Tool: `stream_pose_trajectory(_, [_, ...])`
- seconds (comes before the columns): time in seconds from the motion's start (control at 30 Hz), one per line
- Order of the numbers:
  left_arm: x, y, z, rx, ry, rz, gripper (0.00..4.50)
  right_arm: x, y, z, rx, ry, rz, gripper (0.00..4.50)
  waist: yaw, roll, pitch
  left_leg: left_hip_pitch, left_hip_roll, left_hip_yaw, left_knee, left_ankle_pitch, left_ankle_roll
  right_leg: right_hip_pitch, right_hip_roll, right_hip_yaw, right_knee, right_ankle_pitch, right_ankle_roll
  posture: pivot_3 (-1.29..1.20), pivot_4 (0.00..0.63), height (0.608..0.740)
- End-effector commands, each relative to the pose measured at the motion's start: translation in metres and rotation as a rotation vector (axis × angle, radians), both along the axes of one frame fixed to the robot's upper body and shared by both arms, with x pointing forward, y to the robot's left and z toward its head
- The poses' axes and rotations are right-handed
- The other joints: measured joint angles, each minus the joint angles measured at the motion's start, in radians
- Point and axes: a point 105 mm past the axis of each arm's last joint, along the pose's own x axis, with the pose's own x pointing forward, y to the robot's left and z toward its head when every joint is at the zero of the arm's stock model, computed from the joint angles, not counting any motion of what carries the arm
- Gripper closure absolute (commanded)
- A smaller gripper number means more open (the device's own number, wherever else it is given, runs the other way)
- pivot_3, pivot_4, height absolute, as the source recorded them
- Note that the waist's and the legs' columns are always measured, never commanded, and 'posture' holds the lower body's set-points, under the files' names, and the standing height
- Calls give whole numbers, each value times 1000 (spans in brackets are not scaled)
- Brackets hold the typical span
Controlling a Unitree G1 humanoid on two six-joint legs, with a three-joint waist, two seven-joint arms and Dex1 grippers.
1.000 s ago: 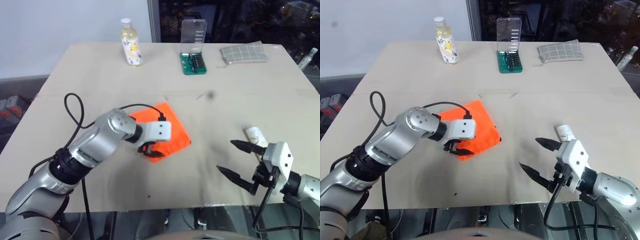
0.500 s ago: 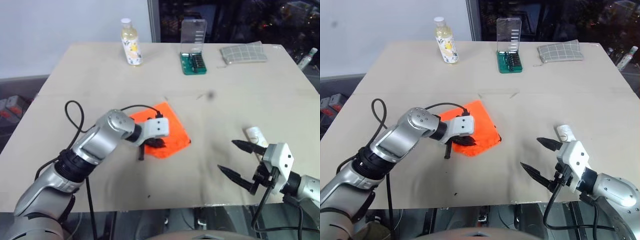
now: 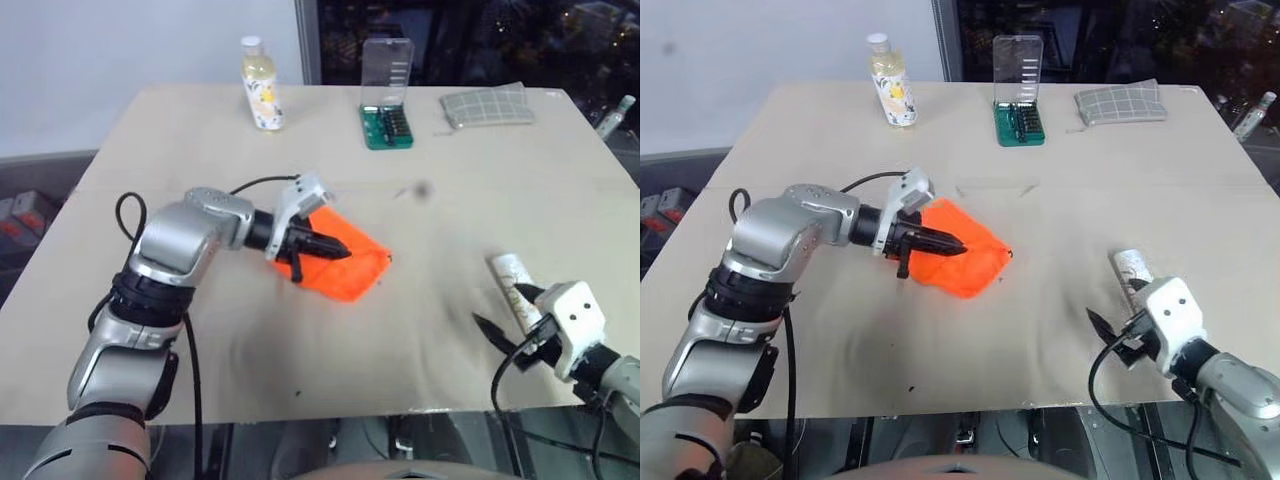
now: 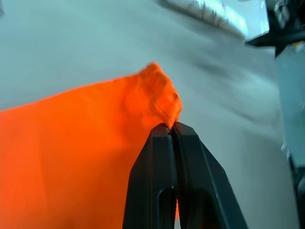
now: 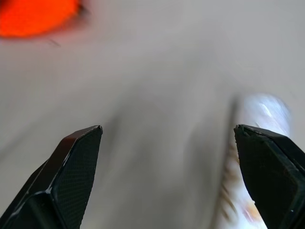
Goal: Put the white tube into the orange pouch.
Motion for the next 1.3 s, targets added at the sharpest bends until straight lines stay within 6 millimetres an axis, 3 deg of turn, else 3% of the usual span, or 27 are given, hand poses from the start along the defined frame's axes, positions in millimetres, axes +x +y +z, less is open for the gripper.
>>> stream_pose_trajectory(0.03, [1, -6, 18, -60, -24, 5, 4378, 2, -20, -5, -52, 35, -98, 0, 0, 0, 0, 0, 0, 0, 0, 0, 0, 0, 0, 0, 0, 0, 0, 0, 150, 740])
stream_pose_trajectory(0.3, [6, -8, 22, -117, -6, 52, 4378, 30, -57, -41, -84, 107, -236, 0, -14, -1, -1, 1, 0, 1, 0, 0, 0, 0, 0, 1, 0, 0, 0, 0, 150, 740])
stream_pose_trajectory(0.4, [6, -8, 21, -115, -7, 60, 4500, 33, -59, -45, -84, 126, -235, 894, -20, -1, -1, 1, 0, 0, 0, 0, 0, 1, 0, 1, 0, 0, 0, 0, 150, 740])
stream_pose_trajectory(0.47, [6, -7, 22, -125, -3, 69, 4500, 32, -55, -46, -83, 136, -206, 1717, -19, -1, -1, 1, 0, 0, 0, 0, 0, 1, 0, 1, 0, 1, 1, 0, 150, 740])
stream_pose_trajectory(0.5, [6, -7, 23, -127, -4, 74, 4500, 31, -53, -45, -79, 135, -193, 2350, -19, -1, -1, 1, 0, 0, 0, 0, 0, 1, 0, 1, 0, 1, 1, 0, 150, 740])
stream_pose_trajectory(0.6, [6, -7, 23, -131, -2, 83, 4500, 31, -49, -41, -91, 118, -178, 3454, -21, -4, -3, 1, 0, 0, 0, 0, 0, 1, 0, 1, 0, 1, 1, 0, 150, 740])
stream_pose_trajectory(0.67, [6, -7, 24, -136, 1, 86, 4500, 31, -44, -36, -101, 94, -160, 3454, -22, -5, -4, 1, 0, 0, 0, 0, 0, 1, 0, 1, 0, 1, 1, 0, 150, 740])
stream_pose_trajectory(0.8, [7, -7, 26, -148, 7, 94, 4500, 31, -11, -11, -78, 4, 1, 3454, -22, -5, -4, 1, 0, -1, 0, 0, 0, 1, 0, 1, 0, 1, 1, 0, 150, 740])
stream_pose_trajectory(0.97, [7, -7, 30, -152, 7, 91, 4500, 30, 46, 14, -2, -42, 236, 3454, -27, -4, -3, 1, 0, 0, -1, 0, 0, -1, 1, 2, 0, 1, 1, 0, 150, 740])
stream_pose_trajectory(1.17, [5, -12, 32, -148, 4, 68, 4500, 43, 102, 18, 1, -17, 488, 3454, -21, -4, -2, 0, 0, -1, 0, 0, 0, 0, 0, 0, 0, 2, -2, 0, 150, 740])
stream_pose_trajectory(1.3, [-8, -17, 27, -120, 15, 2, 4500, 64, 119, 18, -3, -21, 526, 3454, -26, -4, -2, 0, -1, 1, 0, 0, 0, -1, 0, 1, 0, 3, -3, 0, 150, 740])
